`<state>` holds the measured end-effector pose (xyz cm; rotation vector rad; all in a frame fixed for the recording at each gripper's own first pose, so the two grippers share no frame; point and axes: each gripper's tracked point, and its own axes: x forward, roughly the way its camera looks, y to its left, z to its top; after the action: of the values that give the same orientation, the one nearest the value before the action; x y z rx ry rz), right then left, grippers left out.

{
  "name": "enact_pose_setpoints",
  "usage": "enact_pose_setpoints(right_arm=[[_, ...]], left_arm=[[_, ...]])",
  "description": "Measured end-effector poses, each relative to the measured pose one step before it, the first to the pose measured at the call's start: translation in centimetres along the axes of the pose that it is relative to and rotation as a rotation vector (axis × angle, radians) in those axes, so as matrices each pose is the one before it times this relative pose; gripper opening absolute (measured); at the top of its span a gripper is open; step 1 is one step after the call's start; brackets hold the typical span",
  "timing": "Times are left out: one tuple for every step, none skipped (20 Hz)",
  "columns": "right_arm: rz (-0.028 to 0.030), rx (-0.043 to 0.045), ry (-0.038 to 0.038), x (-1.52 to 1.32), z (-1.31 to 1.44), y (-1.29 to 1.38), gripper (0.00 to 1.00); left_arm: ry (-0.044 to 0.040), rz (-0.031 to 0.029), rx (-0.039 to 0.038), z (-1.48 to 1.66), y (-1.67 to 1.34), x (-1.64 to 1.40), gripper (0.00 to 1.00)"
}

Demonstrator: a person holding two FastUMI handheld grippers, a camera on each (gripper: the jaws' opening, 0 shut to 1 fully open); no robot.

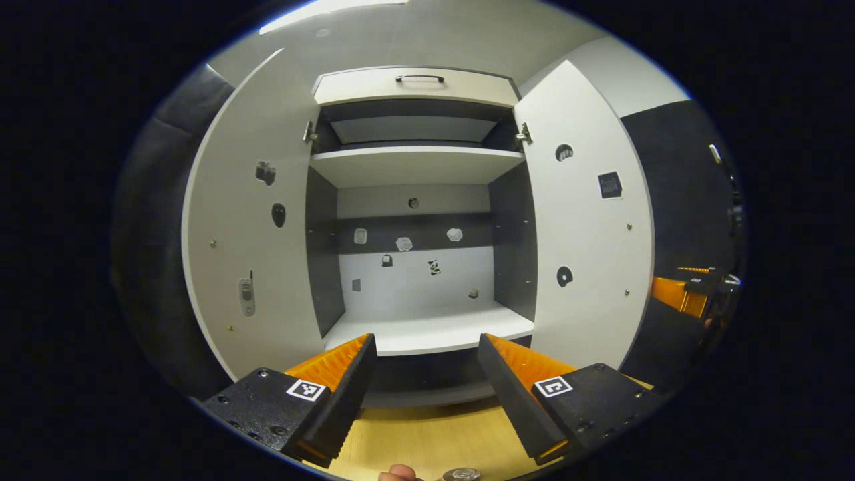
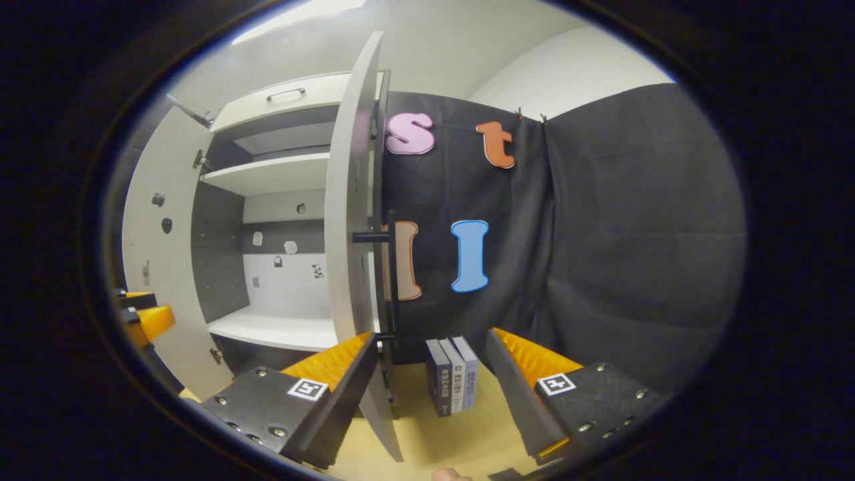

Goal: Grasp the bottle in the cabinet with the left hand and place it on the coaster, then close the right door with the right hand and the left door with the left hand.

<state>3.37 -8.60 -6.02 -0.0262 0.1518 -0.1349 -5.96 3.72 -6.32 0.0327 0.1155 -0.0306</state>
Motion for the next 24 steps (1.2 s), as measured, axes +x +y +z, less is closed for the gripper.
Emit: enact_pose_setpoints(right_arm=[[-0.00299,-0.00429,-0.00168,0.000,-0.050,-0.038,0.98],[0.00367,-0.00377,0.00093,0.162,0.021,0.020,0.98],[0.00789,-0.00350,0.00475,0.053,-0.131,0.223,0.98],[0.00895,-0.00386,-0.00042,0.080,0.018,0.116,0.93],[0.00571,-0.00516,0.00276,-0.136,-0.041,0.086,0.98],[0.00415,-0.00128,-0.00078,-0.008,0.047,-0.037,0.98],[0.00285,0.00042,0.00072,-0.082,-0.003,0.141,0.98],[0.00135,0.00190,-0.00056,0.061,0.126,0.181,0.98],[0.00125,-0.00200,0.00125,-0.107,-0.087,0.223,0.98],[0.00252,-0.00291,-0.00109,-0.033,0.132,0.240,0.98],[0.00448,-0.00246,0.00195,-0.038,-0.104,0.236,0.98],[0.00547,0.00139,0.00180,0.121,-0.042,0.242,0.93],[0.00791,0.00337,0.00342,-0.125,0.005,0.239,0.98],[0.00995,0.00505,0.00456,0.066,-0.011,0.455,0.98],[0.01083,0.00228,0.00484,-0.057,-0.145,0.466,0.98],[0.00713,-0.00042,0.00228,0.030,-0.007,0.490,1.00],[0.00456,-0.00472,0.00081,-0.097,0.097,0.419,0.98],[0.00537,-0.00516,0.00068,0.035,0.138,0.362,0.98],[0.00651,-0.00200,0.00303,-0.072,-0.088,0.473,0.98],[0.00770,0.00040,0.00272,0.084,-0.086,0.542,0.93],[0.00804,0.00263,0.00352,-0.182,-0.085,0.685,0.93],[0.00847,0.00112,0.00305,0.061,0.023,0.557,0.93],[0.00788,-0.00044,0.00064,0.089,-0.037,0.297,0.93],[0.00389,0.00100,-0.00056,0.219,0.074,0.423,0.93]], left_arm=[[-0.00643,0.02315,-0.02011,0.317,0.843,-0.202,0.98],[-0.00703,0.02524,-0.01898,0.270,0.957,-0.211,0.98],[-0.00511,0.02544,-0.01566,0.139,0.972,-0.293,0.98],[-0.00323,0.02443,-0.01164,0.054,1.012,-0.254,0.98],[-0.00356,0.02057,-0.00767,-0.029,0.836,-0.284,0.98],[0.00171,0.01684,-0.00238,-0.145,0.774,-0.220,0.98],[0.00472,0.02097,-0.00057,-0.289,0.802,-0.263,0.95],[0.00544,0.01767,-0.00527,-0.158,0.716,-0.228,0.95],[0.00300,0.01604,-0.00469,-0.069,0.552,-0.358,0.96],[-0.00416,0.01686,-0.00330,0.183,0.745,-0.212,0.96],[-0.00454,0.02012,-0.00217,-0.005,0.738,-0.157,0.96],[-0.00722,0.01609,-0.00043,0.095,0.710,-0.177,0.96],[-0.00264,0.01271,0.00040,-0.026,0.590,-0.148,0.96],[0.00368,0.01234,0.00140,-0.084,0.592,-0.130,0.96],[0.00675,0.01055,0.00121,-0.290,0.524,-0.161,0.96],[0.00519,0.00818,0.00120,-0.131,0.420,-0.068,0.96],[0.00162,0.00941,-0.00012,-0.132,0.315,0.187,0.96],[0.00003,0.00514,-0.00201,-0.122,0.337,0.124,0.96],[0.00053,0.00484,-0.00231,-0.106,0.248,-0.073,0.96],[-0.00014,0.00664,-0.00186,0.100,0.456,0.030,0.96],[-0.00312,0.00639,-0.00294,0.076,0.405,-0.047,0.96],[-0.00561,0.00140,-0.00392,0.166,0.318,-0.053,0.96],[-0.00558,0.00029,-0.00406,0.028,0.155,0.015,0.96],[-0.00239,0.00084,-0.00253,0.070,0.253,-0.013,0.96]])
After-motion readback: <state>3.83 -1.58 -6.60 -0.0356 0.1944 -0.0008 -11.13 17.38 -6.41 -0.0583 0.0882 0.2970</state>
